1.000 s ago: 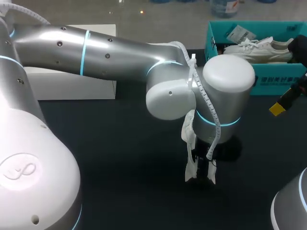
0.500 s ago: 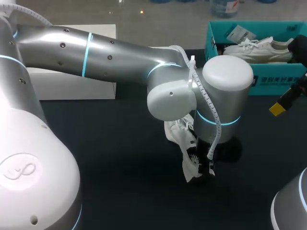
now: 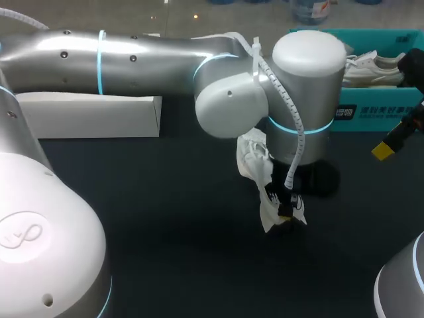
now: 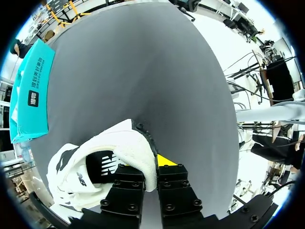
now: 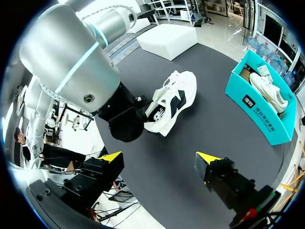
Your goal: Take the shoe out of the shoebox, open the shoe tongue, remove and reinsert the insole, then place the shoe into the shoebox
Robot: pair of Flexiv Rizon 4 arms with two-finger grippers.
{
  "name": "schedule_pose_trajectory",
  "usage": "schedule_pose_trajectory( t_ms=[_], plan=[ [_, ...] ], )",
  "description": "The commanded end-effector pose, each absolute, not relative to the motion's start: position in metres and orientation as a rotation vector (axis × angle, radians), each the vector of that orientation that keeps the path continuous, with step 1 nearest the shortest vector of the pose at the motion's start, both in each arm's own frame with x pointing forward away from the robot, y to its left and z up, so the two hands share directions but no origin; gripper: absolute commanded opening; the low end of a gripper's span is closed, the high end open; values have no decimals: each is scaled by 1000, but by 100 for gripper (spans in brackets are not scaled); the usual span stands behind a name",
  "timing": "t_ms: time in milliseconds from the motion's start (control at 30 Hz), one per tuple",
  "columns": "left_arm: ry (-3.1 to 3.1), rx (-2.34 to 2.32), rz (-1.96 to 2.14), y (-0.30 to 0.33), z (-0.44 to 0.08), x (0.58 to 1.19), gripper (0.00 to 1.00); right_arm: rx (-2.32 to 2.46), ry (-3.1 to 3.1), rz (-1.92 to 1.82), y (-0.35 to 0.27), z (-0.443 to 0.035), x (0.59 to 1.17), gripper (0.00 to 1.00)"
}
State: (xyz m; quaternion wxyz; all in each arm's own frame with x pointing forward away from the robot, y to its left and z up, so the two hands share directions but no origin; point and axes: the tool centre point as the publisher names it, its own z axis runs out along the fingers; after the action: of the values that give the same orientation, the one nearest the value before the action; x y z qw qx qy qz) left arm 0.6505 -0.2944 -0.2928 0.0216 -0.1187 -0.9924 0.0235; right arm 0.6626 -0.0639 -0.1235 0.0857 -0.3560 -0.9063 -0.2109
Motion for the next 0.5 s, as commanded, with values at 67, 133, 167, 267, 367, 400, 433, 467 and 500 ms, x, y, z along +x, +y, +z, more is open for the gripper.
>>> schedule_pose_trajectory(
  t_ms=[67,133,167,267,367,400,433,467,500],
  plan=[
    [-3123,-350,69,-279,-239,654,0,-1061,-2699,-621,-63,-123,665,100],
    [-3136,-328,55,-279,-233,656,0,-1061,-2699,-621,-63,-123,665,100],
    [-3151,-326,44,-279,-230,657,0,-1061,-2699,-621,-63,-123,665,100],
    [-3176,-297,23,-279,-228,658,0,-1061,-2699,-621,-63,-123,665,100],
    [-3176,-297,23,-279,-228,658,0,-1061,-2699,-621,-63,-123,665,100],
    [-3176,-297,23,-279,-228,658,0,-1061,-2699,-621,-63,-123,665,100],
    [-3176,-297,23,-279,-228,658,0,-1061,-2699,-621,-63,-123,665,100],
    [-3176,-297,23,-279,-228,658,0,-1061,-2699,-621,-63,-123,665,100],
    [-3176,-297,23,-279,-228,658,0,-1061,-2699,-621,-63,-123,665,100]
  ],
)
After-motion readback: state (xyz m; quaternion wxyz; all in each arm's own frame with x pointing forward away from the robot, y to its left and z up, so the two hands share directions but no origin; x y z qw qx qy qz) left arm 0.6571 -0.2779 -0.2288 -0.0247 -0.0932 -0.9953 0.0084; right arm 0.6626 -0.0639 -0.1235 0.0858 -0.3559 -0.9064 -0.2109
